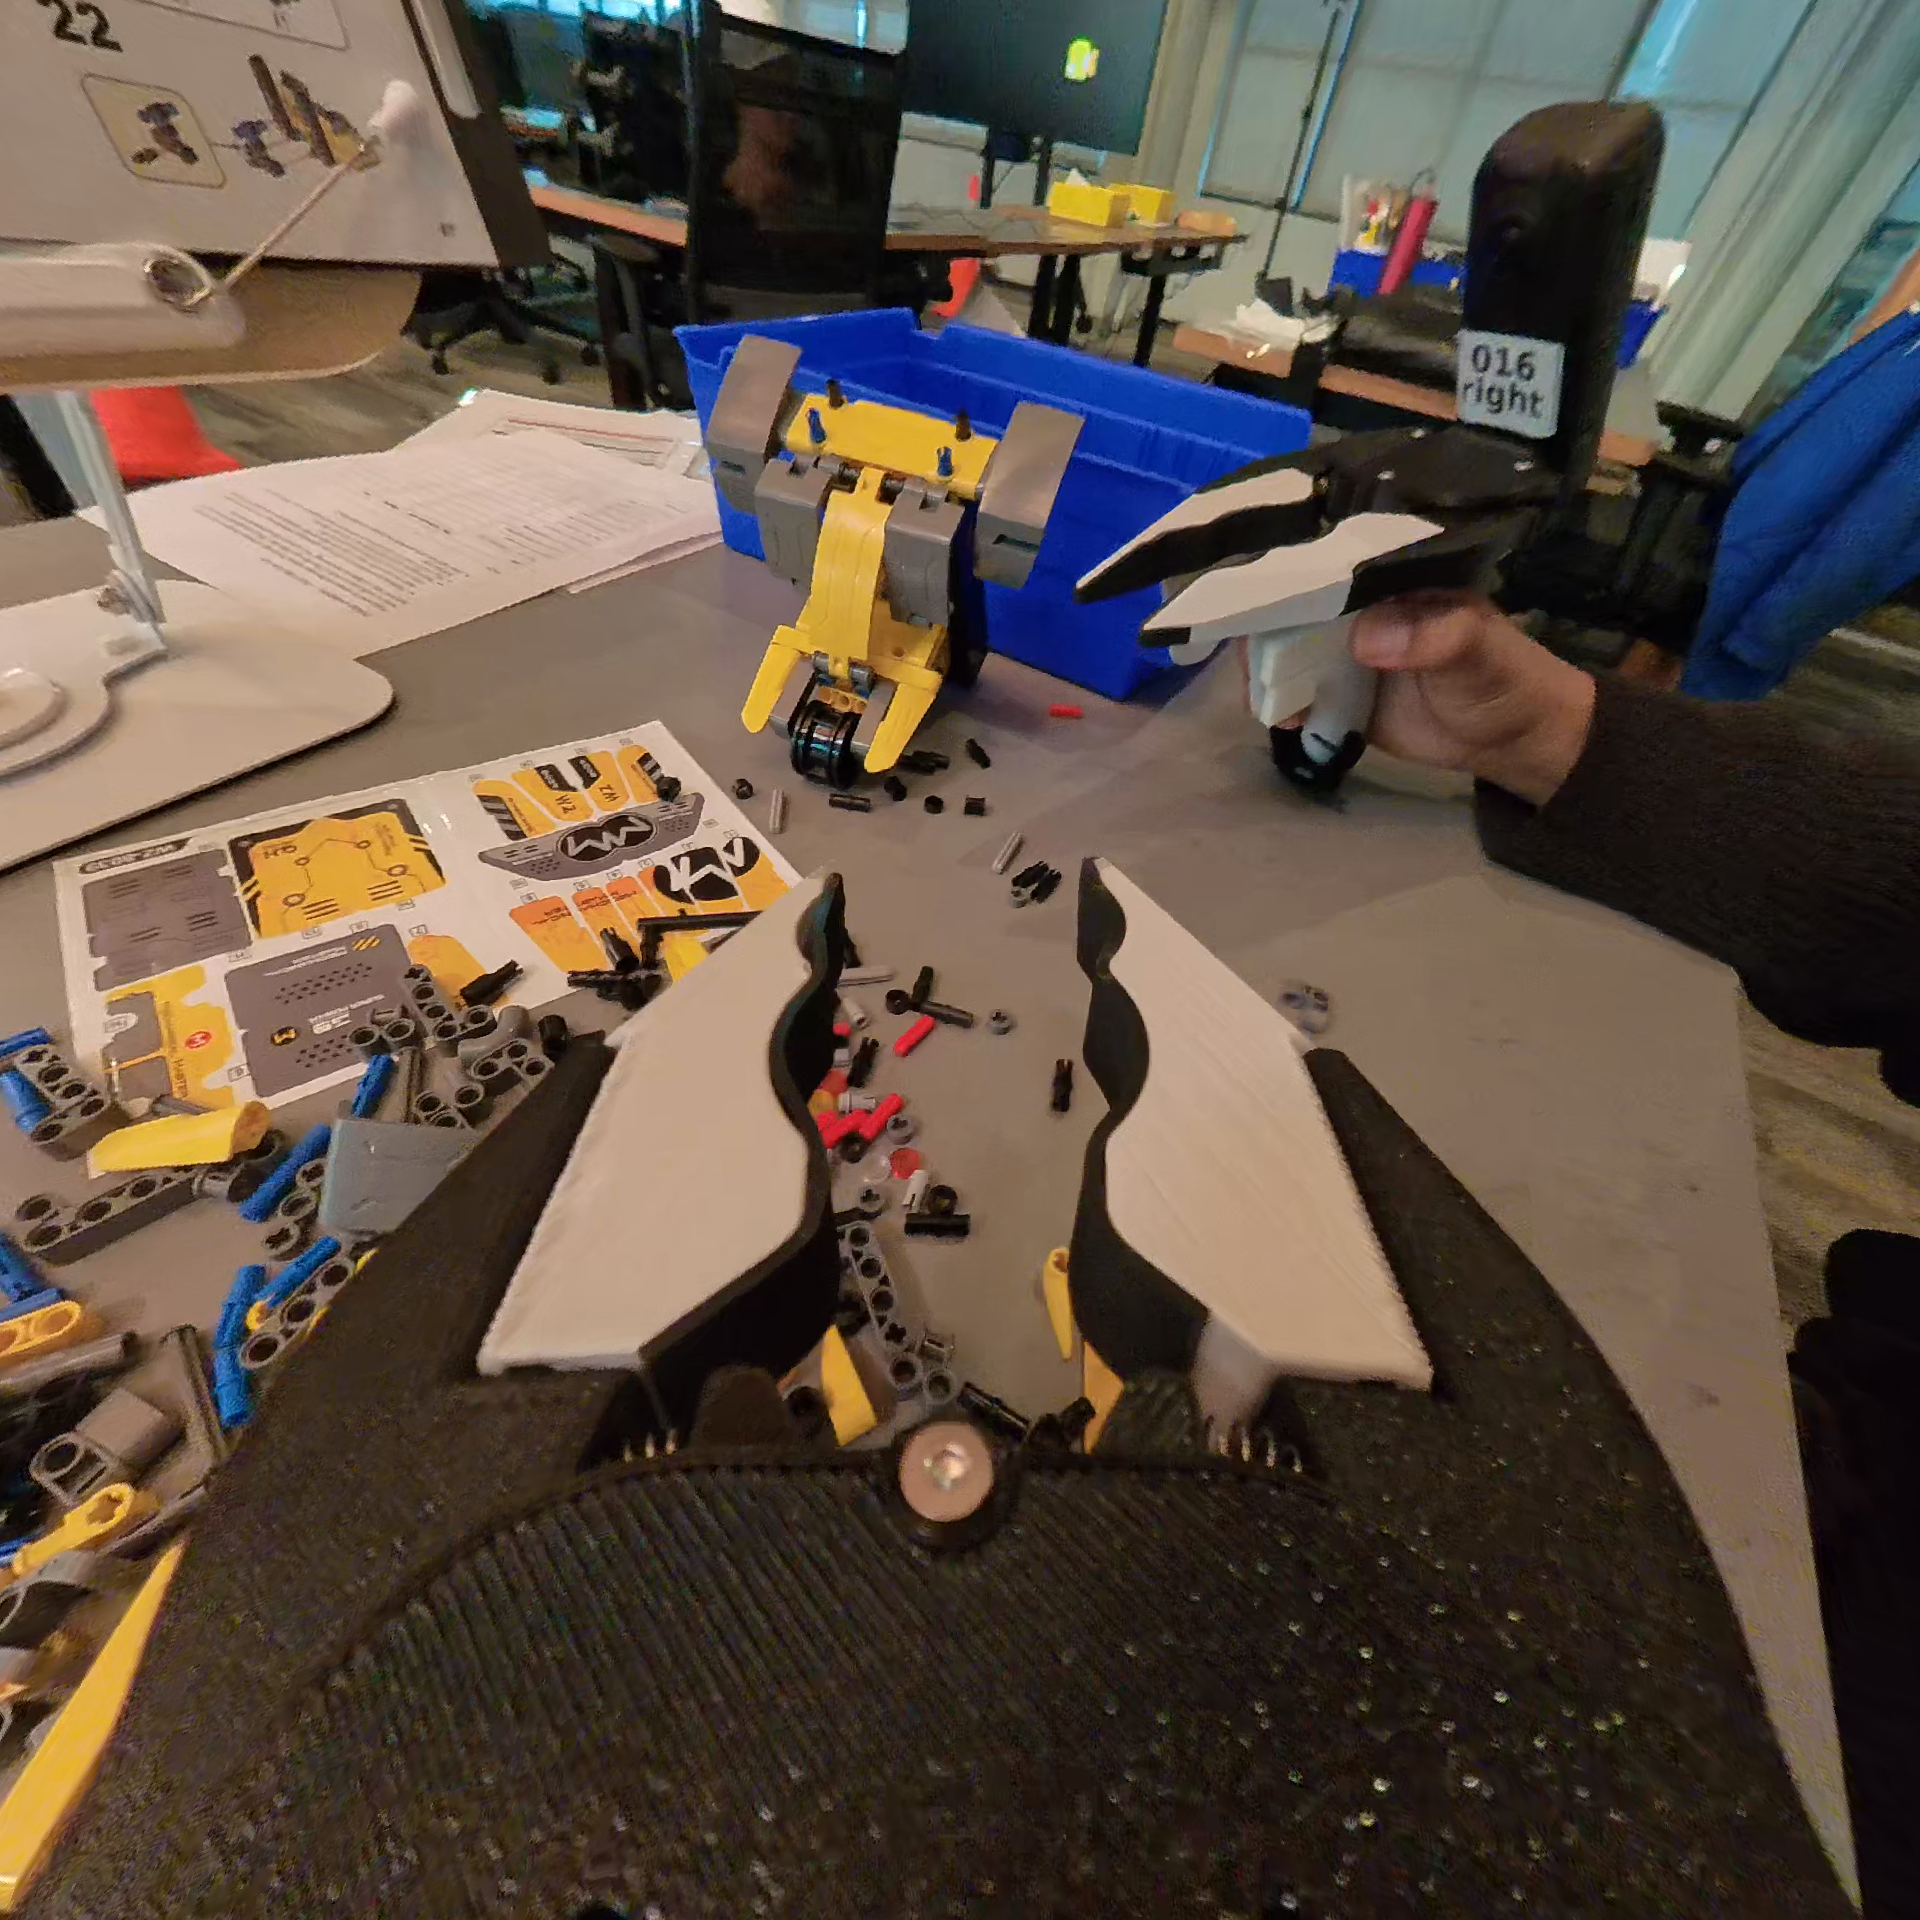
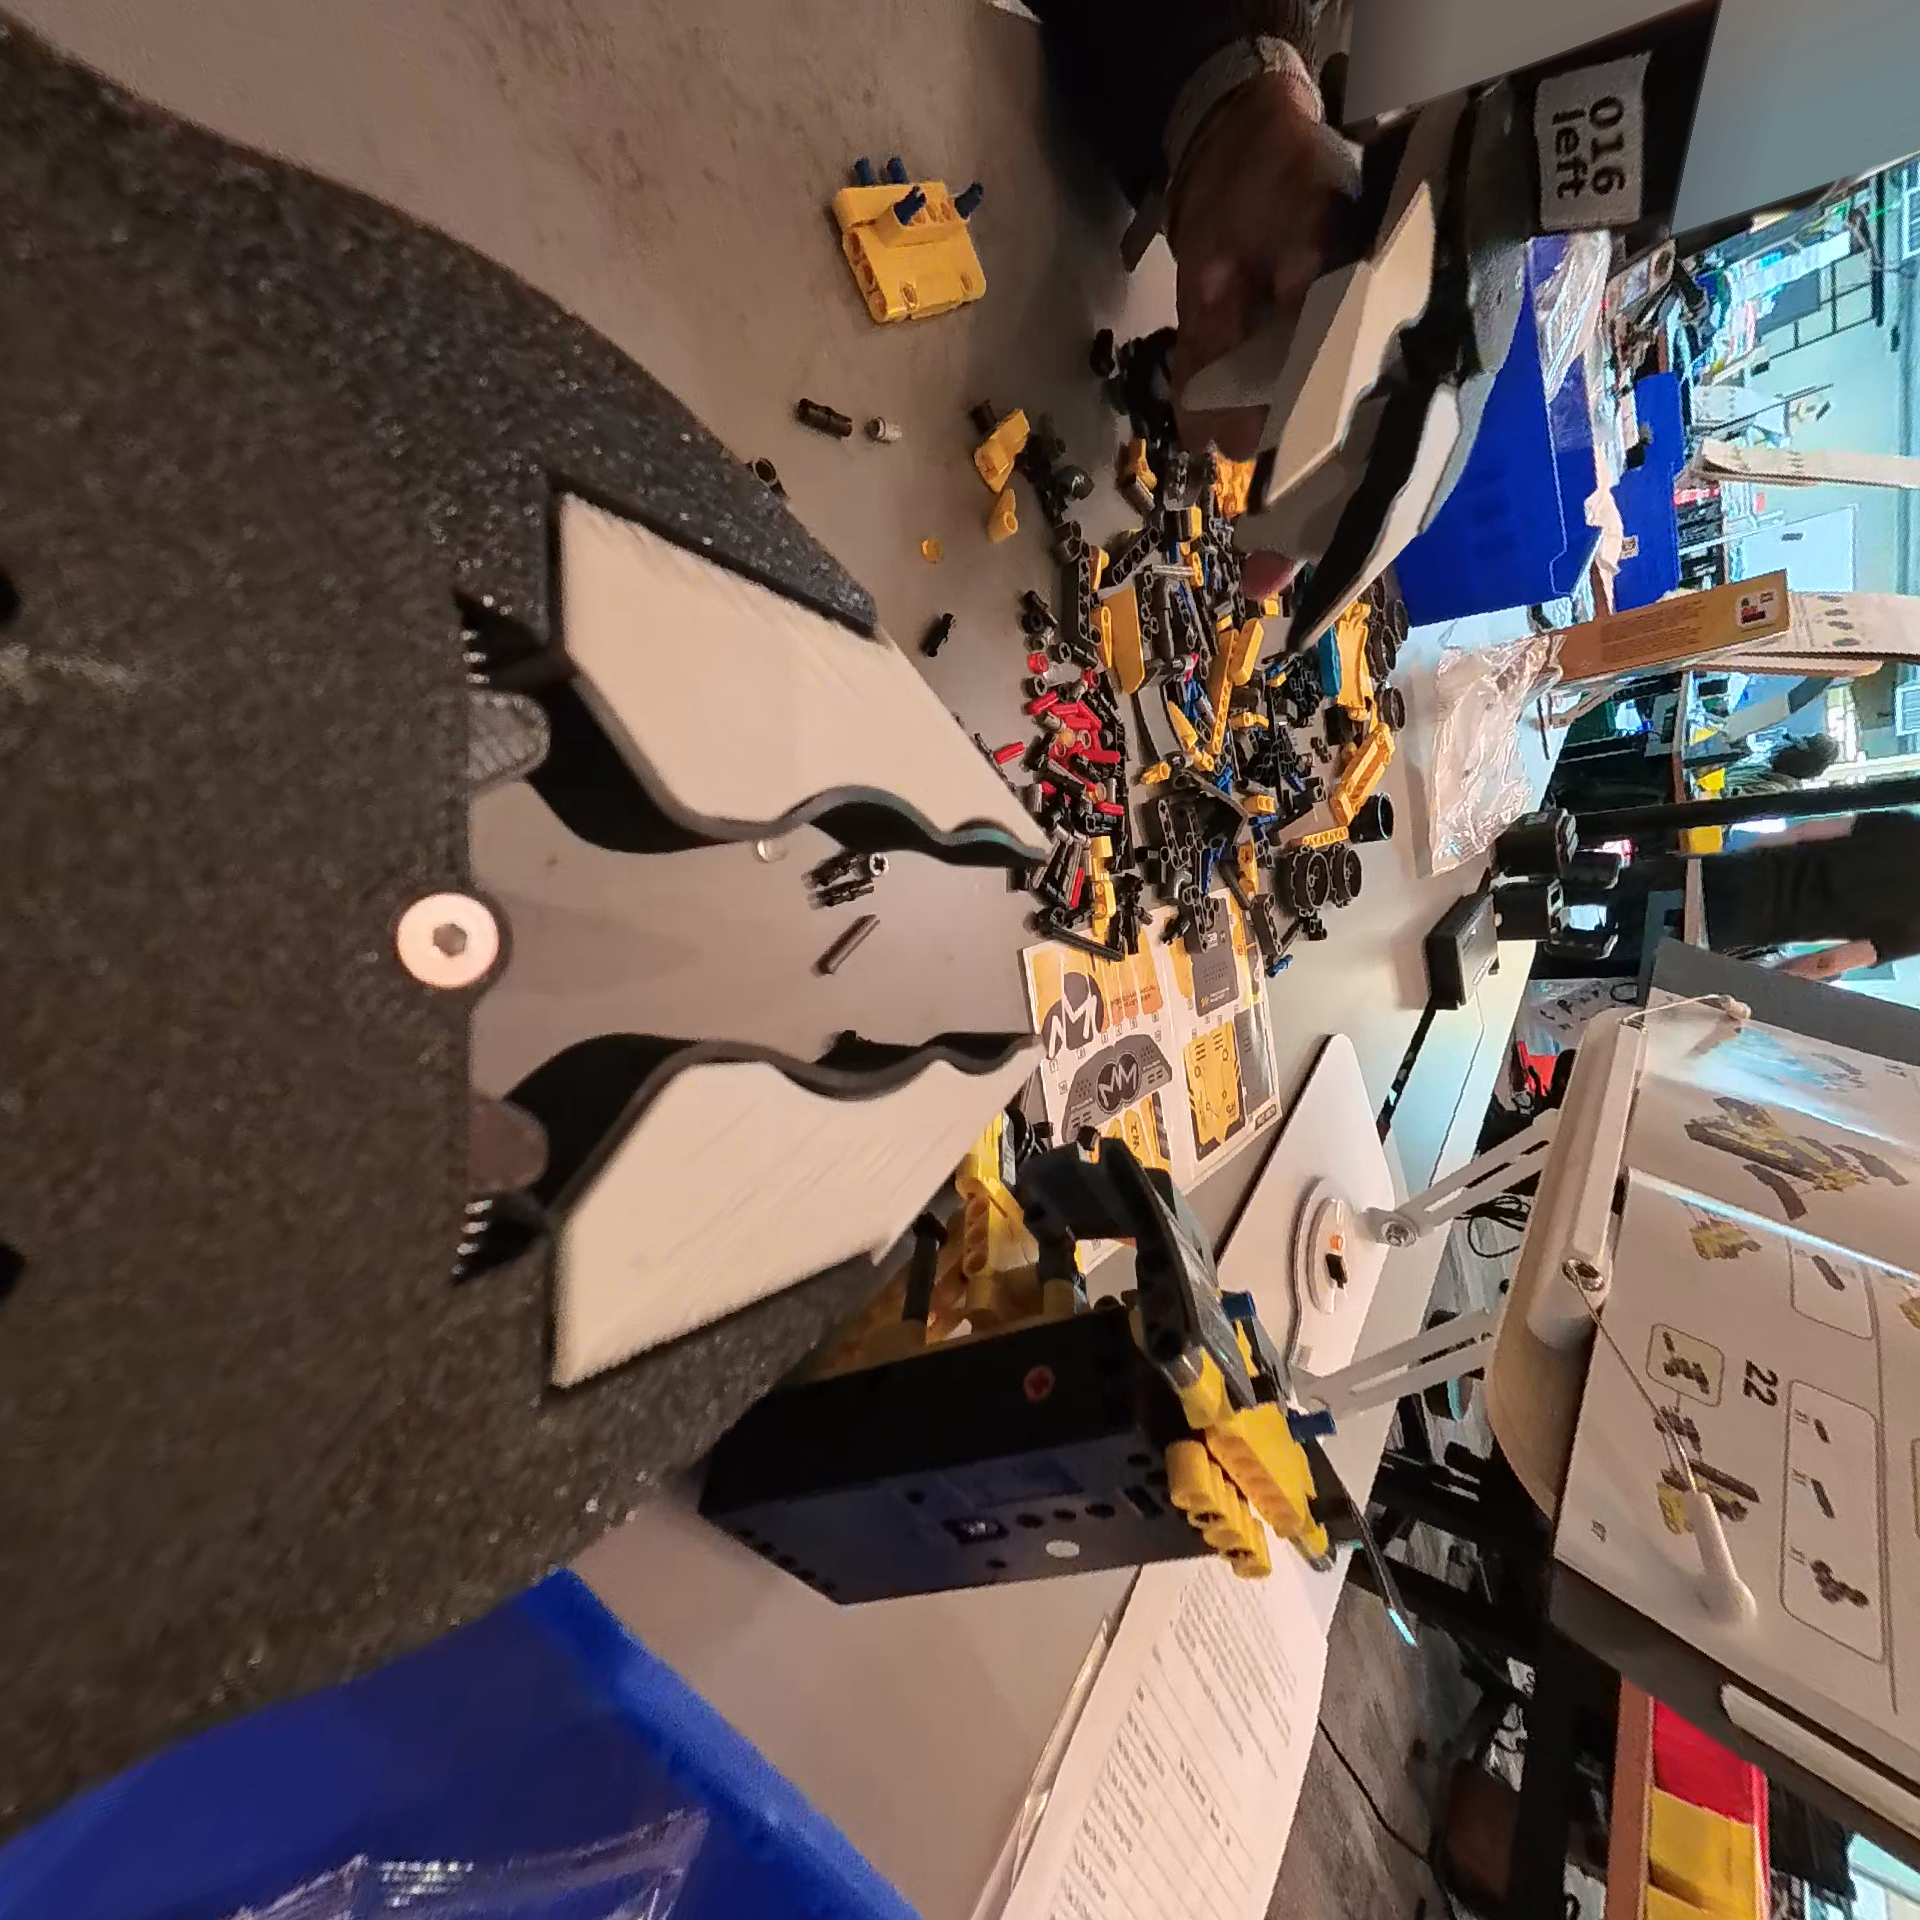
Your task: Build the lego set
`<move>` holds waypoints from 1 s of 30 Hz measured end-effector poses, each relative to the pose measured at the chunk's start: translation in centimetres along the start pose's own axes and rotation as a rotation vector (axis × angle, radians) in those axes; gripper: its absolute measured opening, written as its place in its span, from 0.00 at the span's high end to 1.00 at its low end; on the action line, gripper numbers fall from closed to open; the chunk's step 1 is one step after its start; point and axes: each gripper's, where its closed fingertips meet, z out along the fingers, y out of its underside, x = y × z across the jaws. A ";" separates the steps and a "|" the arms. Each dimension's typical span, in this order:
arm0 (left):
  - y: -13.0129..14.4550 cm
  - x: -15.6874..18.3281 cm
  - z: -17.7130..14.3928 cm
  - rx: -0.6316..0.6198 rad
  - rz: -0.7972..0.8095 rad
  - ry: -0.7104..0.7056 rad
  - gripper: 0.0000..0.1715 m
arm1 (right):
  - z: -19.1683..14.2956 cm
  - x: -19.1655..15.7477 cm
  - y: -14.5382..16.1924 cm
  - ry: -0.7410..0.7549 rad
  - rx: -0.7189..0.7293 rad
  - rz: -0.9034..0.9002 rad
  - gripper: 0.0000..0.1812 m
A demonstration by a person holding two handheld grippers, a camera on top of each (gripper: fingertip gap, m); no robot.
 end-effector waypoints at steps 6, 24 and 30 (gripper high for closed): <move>-0.4 0.8 -0.1 0.018 -0.020 0.034 0.75 | 0.2 -0.4 0.2 0.003 -0.021 -0.027 0.82; 0.4 0.0 0.3 -0.001 -0.073 0.021 0.75 | 0.1 0.1 0.0 0.018 -0.010 0.012 0.81; 0.2 0.0 0.2 -0.001 -0.028 0.000 0.75 | 0.0 0.2 -0.1 0.041 -0.015 -0.025 0.81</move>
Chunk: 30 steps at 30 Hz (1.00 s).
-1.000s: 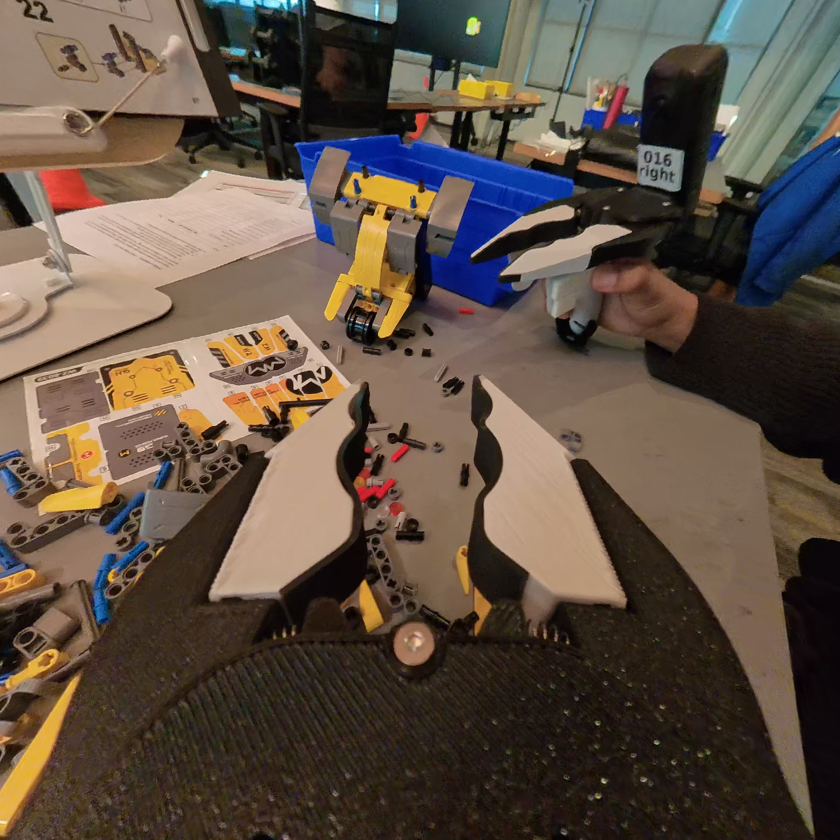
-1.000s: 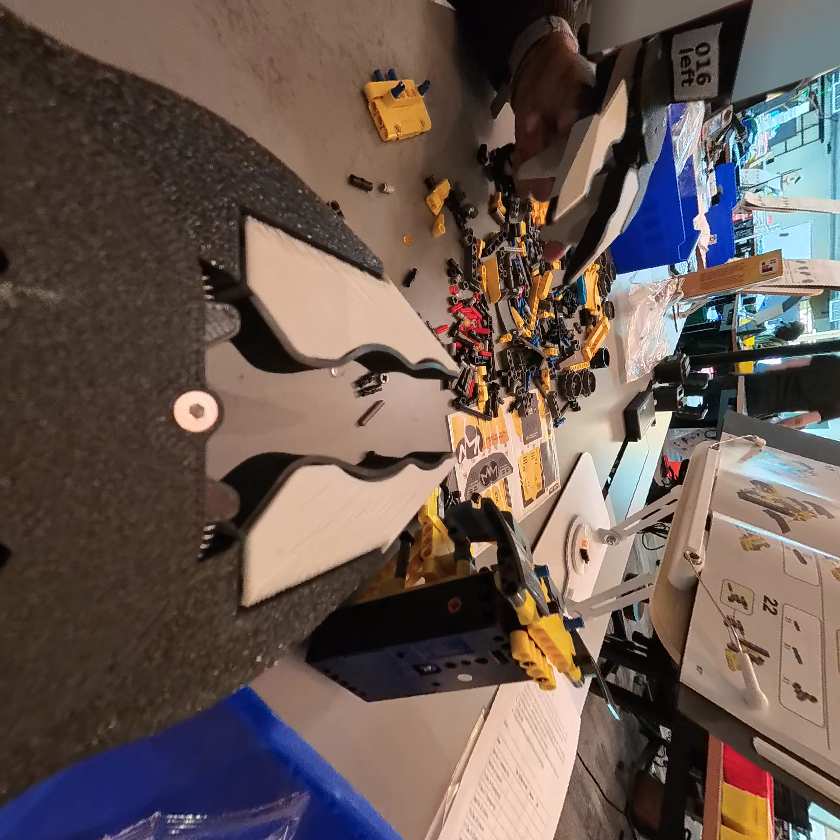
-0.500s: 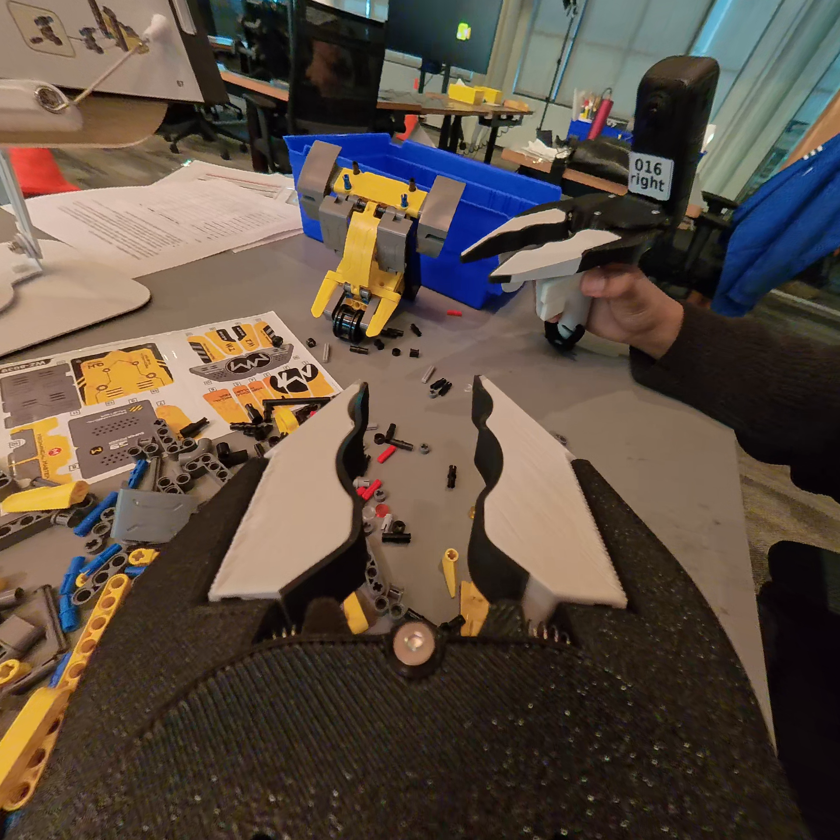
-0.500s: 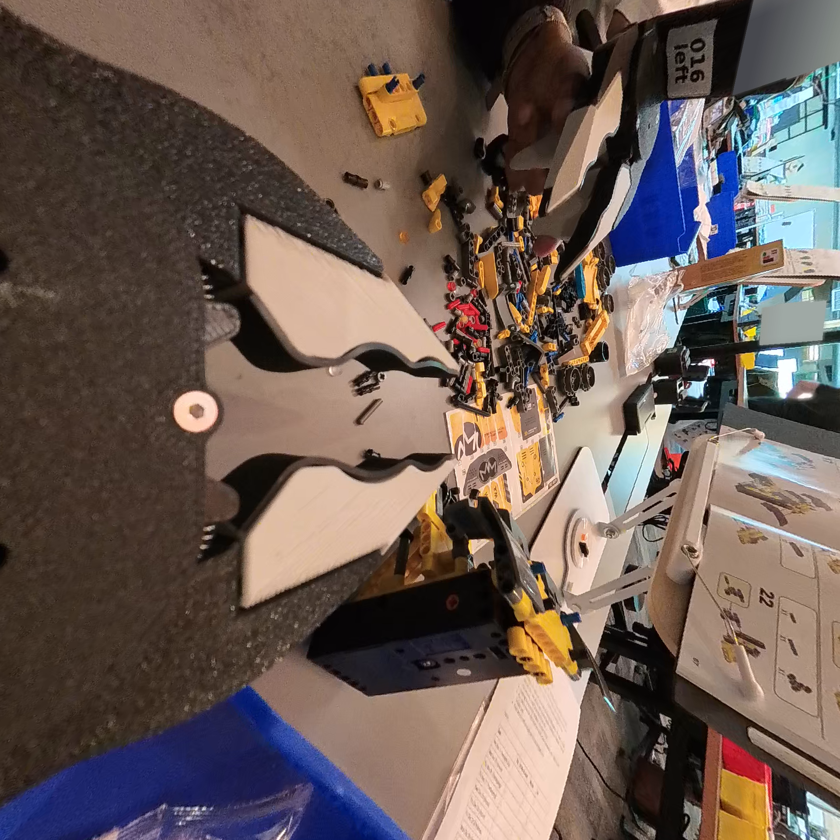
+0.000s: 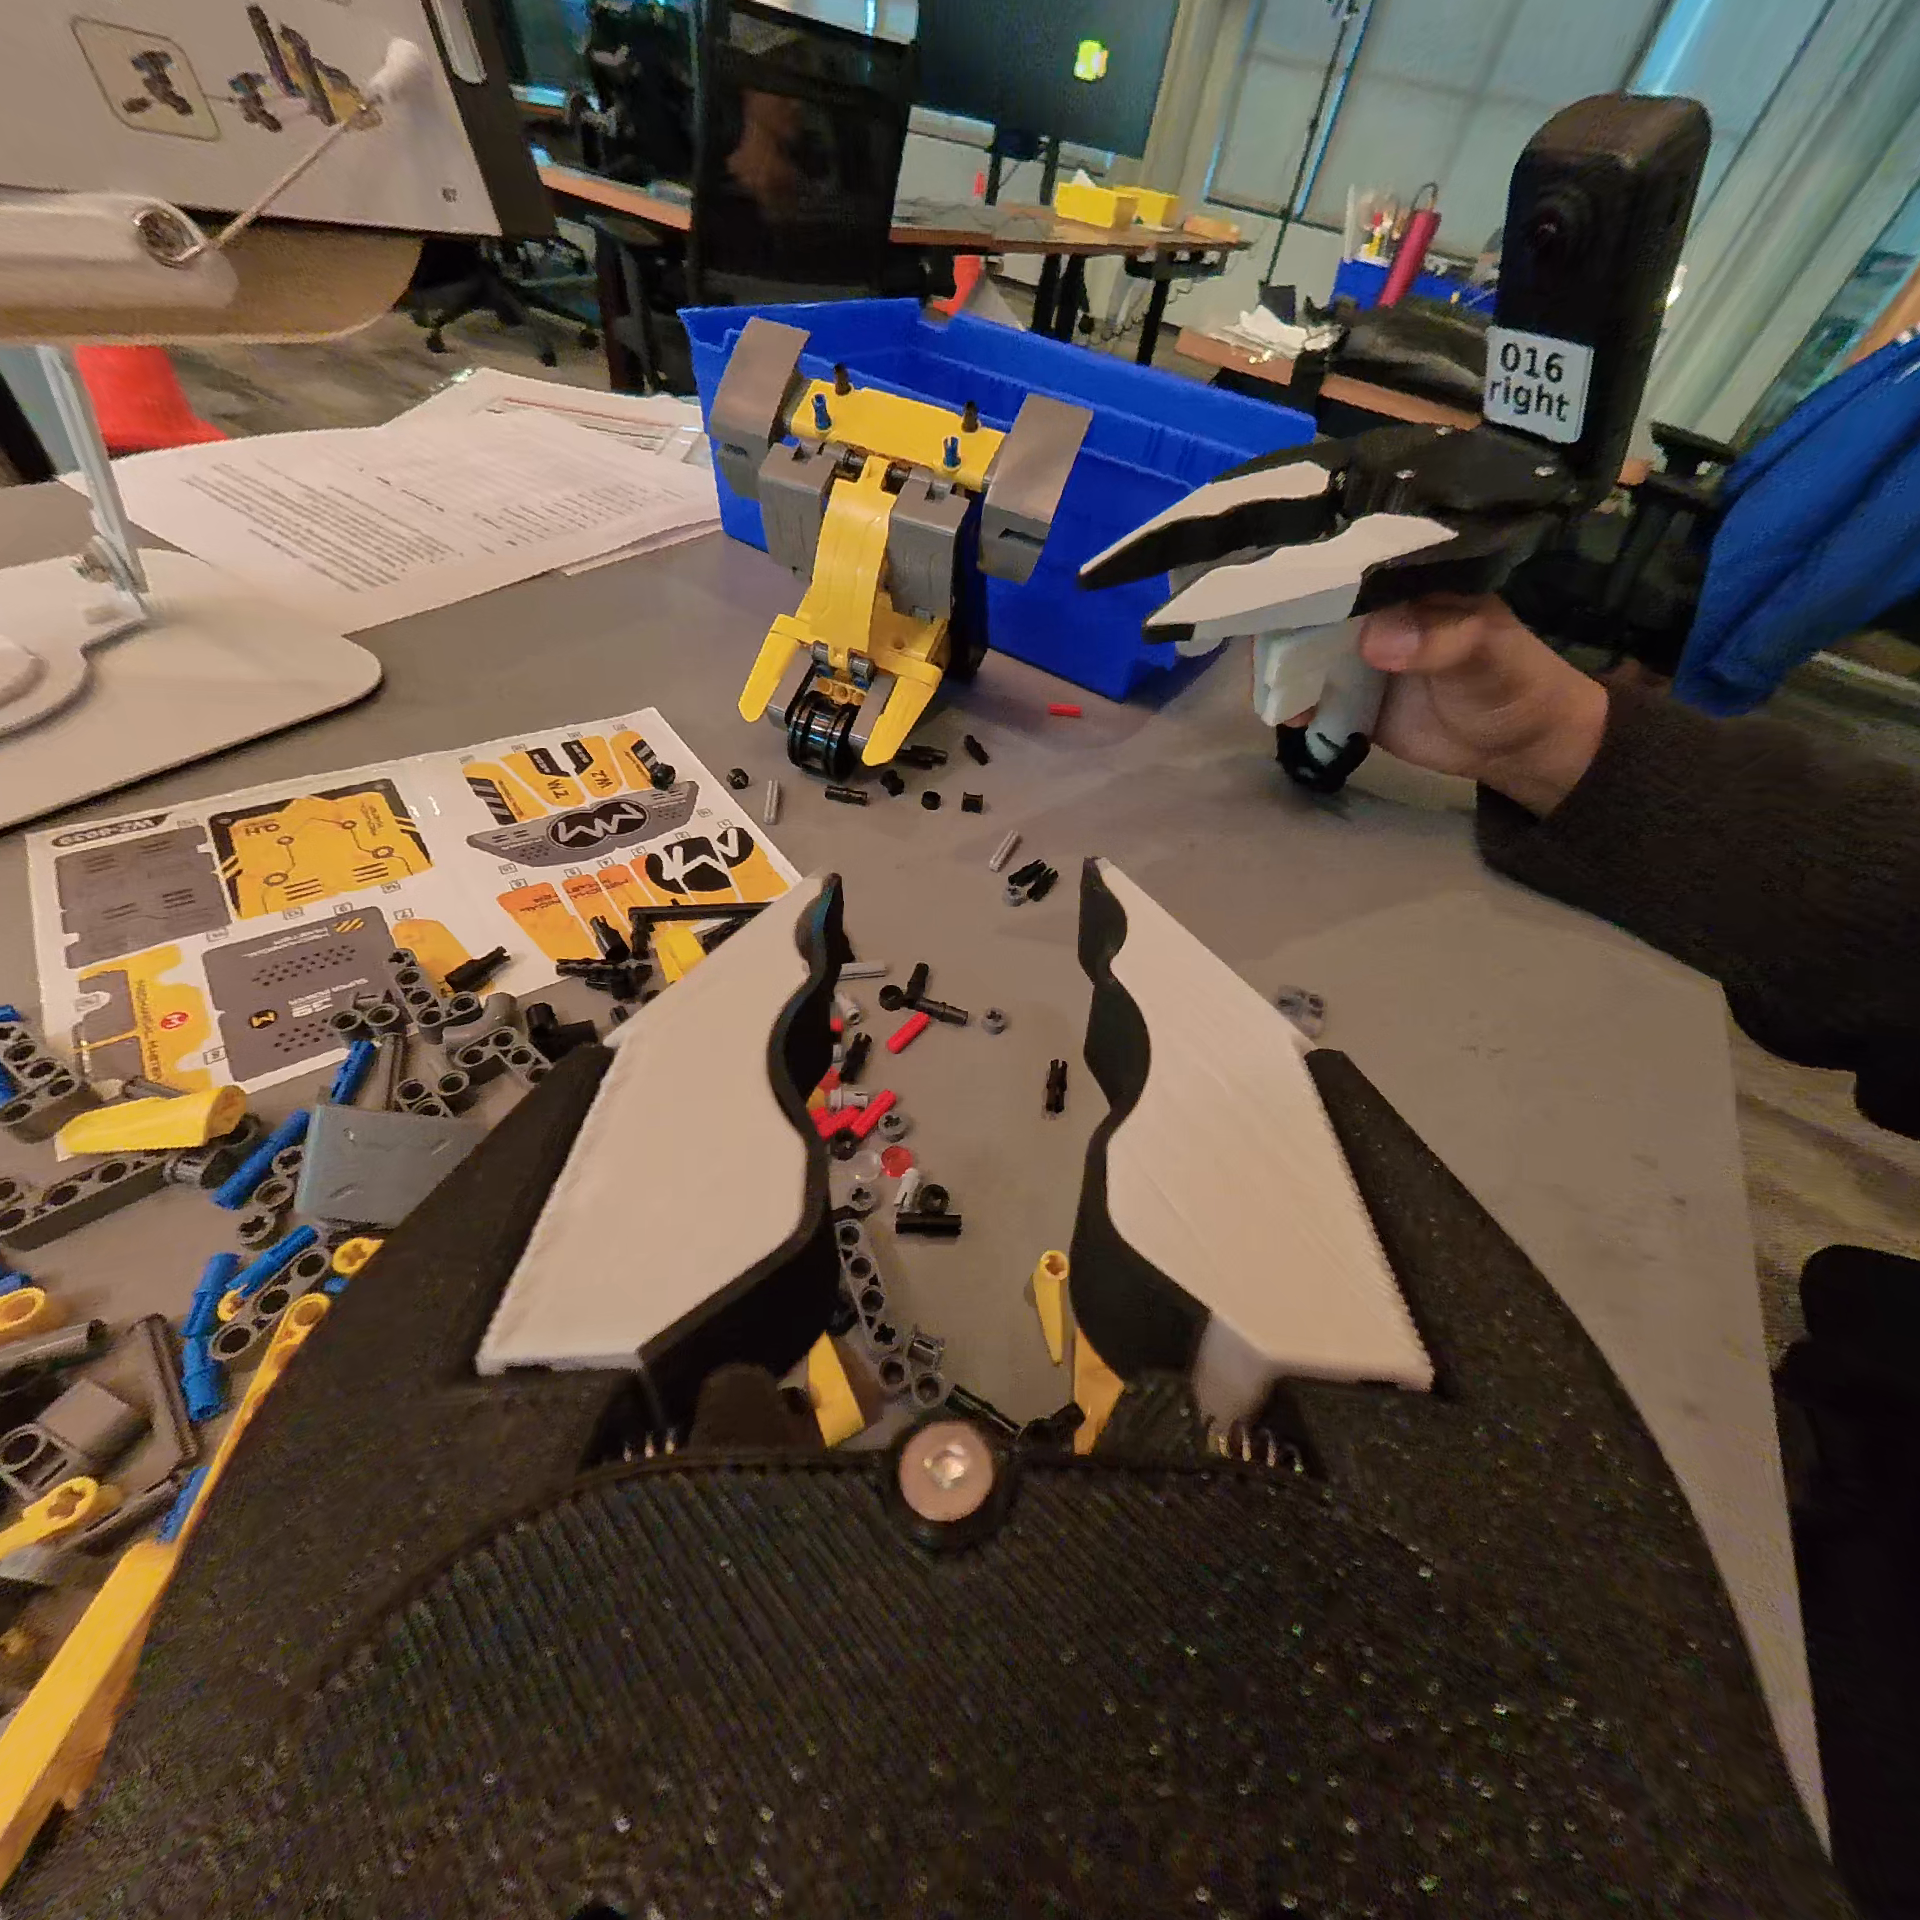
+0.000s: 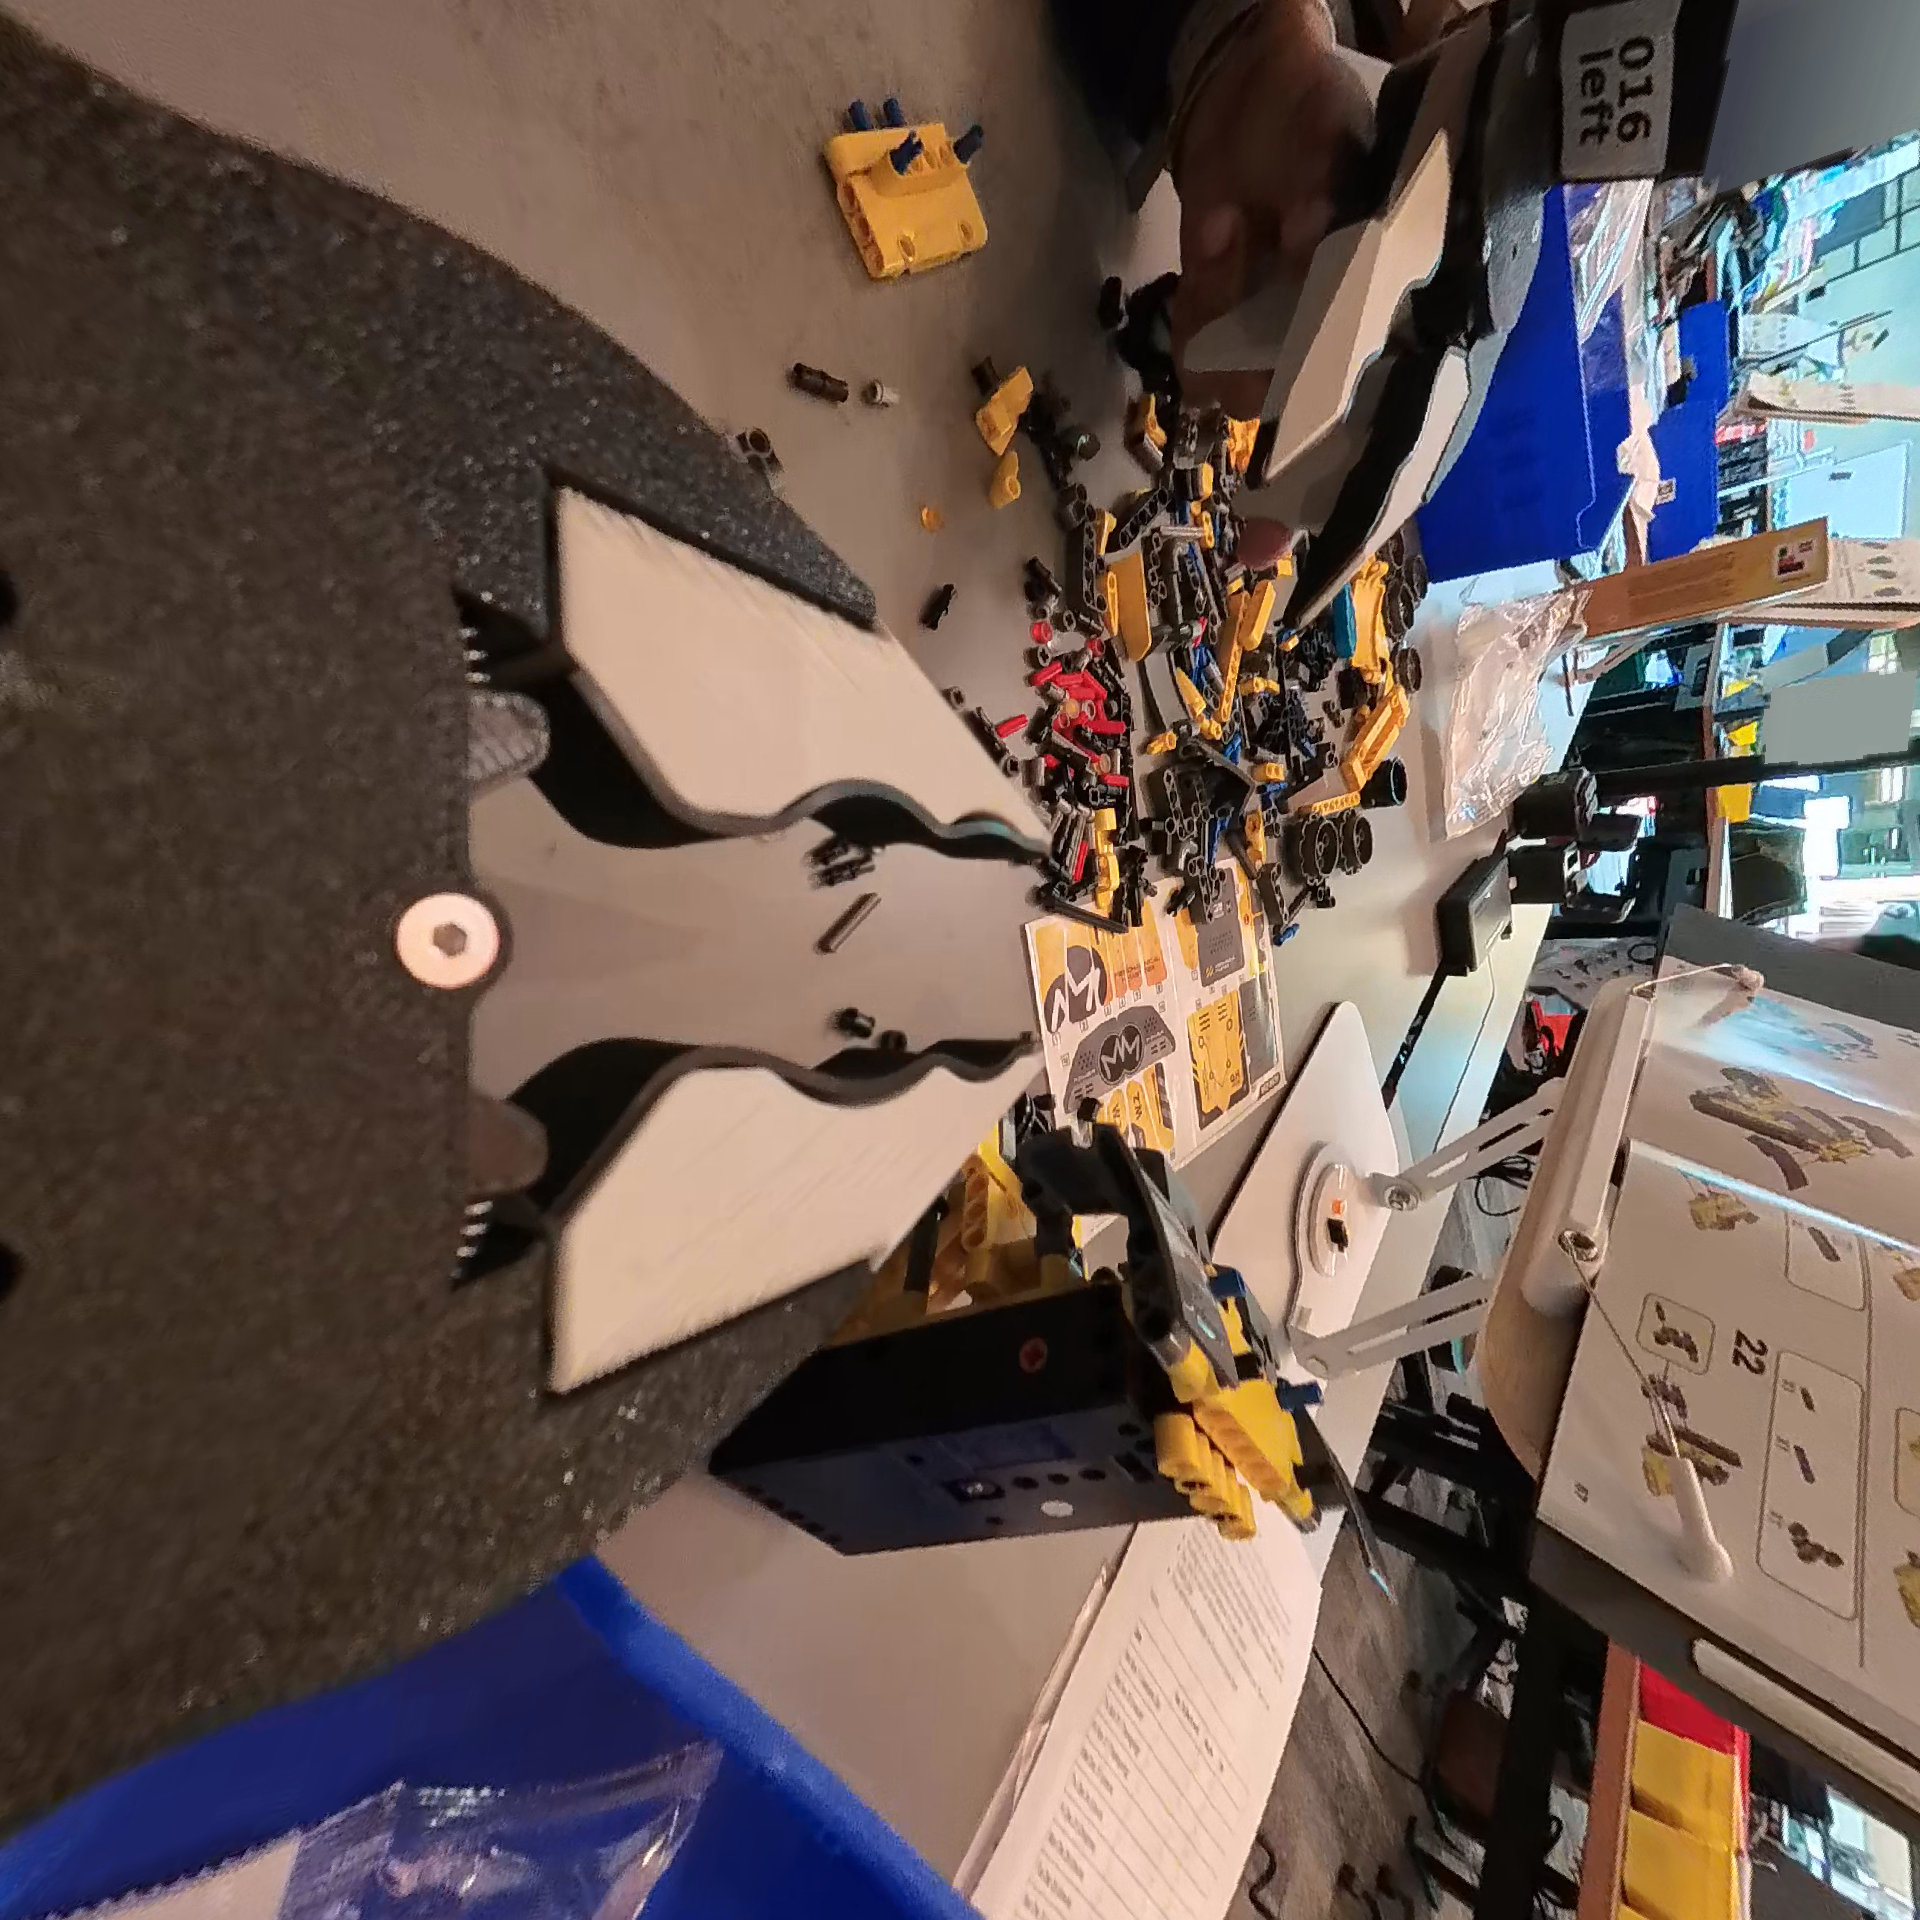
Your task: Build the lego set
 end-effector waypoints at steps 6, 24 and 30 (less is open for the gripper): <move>0.2 0.0 0.0 -0.007 -0.030 0.009 0.75 | -0.1 0.0 0.0 -0.022 0.011 0.039 0.83; 0.7 -0.1 0.3 -0.031 -0.025 0.001 0.75 | -0.6 -0.7 -1.1 -0.018 0.049 -0.041 0.86; 0.7 -0.4 0.2 -0.029 -0.045 -0.002 0.76 | -0.8 -0.6 -1.4 -0.016 0.061 -0.037 0.85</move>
